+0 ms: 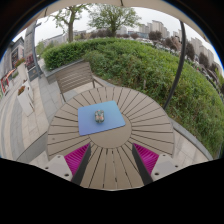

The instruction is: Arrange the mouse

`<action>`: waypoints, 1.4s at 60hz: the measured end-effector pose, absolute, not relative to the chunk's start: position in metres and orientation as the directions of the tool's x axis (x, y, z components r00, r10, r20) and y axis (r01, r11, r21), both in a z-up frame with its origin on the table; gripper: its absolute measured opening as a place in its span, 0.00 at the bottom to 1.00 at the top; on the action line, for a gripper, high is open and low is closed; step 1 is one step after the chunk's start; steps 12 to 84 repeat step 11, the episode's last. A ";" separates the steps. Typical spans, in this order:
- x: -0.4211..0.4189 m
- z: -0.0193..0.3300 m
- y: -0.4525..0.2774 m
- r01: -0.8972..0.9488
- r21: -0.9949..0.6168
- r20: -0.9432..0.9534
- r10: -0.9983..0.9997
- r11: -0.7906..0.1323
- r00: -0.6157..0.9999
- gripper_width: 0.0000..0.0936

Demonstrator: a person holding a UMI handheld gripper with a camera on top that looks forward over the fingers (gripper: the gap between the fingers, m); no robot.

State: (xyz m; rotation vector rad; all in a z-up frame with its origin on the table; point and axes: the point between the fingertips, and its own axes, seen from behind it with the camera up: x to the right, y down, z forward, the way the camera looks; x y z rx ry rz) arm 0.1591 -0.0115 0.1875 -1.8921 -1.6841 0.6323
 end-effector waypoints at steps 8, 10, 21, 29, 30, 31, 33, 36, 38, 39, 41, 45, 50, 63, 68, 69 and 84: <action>0.177 0.186 0.006 0.747 -0.658 0.014 0.990 -0.095 0.139 0.91; 0.180 0.185 0.009 0.748 -0.657 0.013 0.990 -0.097 0.140 0.91; 0.182 0.184 0.010 0.750 -0.654 0.010 0.990 -0.100 0.140 0.91; 0.182 0.184 0.010 0.750 -0.654 0.010 0.990 -0.100 0.140 0.91; 0.182 0.184 0.010 0.750 -0.654 0.010 0.990 -0.100 0.140 0.91; 0.182 0.184 0.010 0.750 -0.654 0.010 0.990 -0.100 0.140 0.91; 0.182 0.184 0.010 0.750 -0.654 0.010 0.990 -0.100 0.140 0.91; 0.182 0.184 0.010 0.750 -0.654 0.010 0.990 -0.100 0.140 0.91; 0.182 0.184 0.010 0.750 -0.654 0.010 0.990 -0.100 0.140 0.91; 0.182 0.184 0.010 0.750 -0.654 0.010 0.990 -0.100 0.140 0.91; 0.182 0.184 0.010 0.750 -0.654 0.010 0.990 -0.100 0.140 0.91; 0.182 0.184 0.010 0.750 -0.654 0.010 0.990 -0.100 0.140 0.91; 0.182 0.184 0.010 0.750 -0.654 0.010 0.990 -0.100 0.140 0.91; 0.182 0.184 0.010 0.750 -0.654 0.010 0.990 -0.100 0.140 0.91; 0.182 0.184 0.010 0.750 -0.654 0.010 0.990 -0.100 0.140 0.91; 0.182 0.184 0.010 0.750 -0.654 0.010 0.990 -0.100 0.140 0.91; 0.182 0.184 0.010 0.750 -0.654 0.010 0.990 -0.100 0.140 0.91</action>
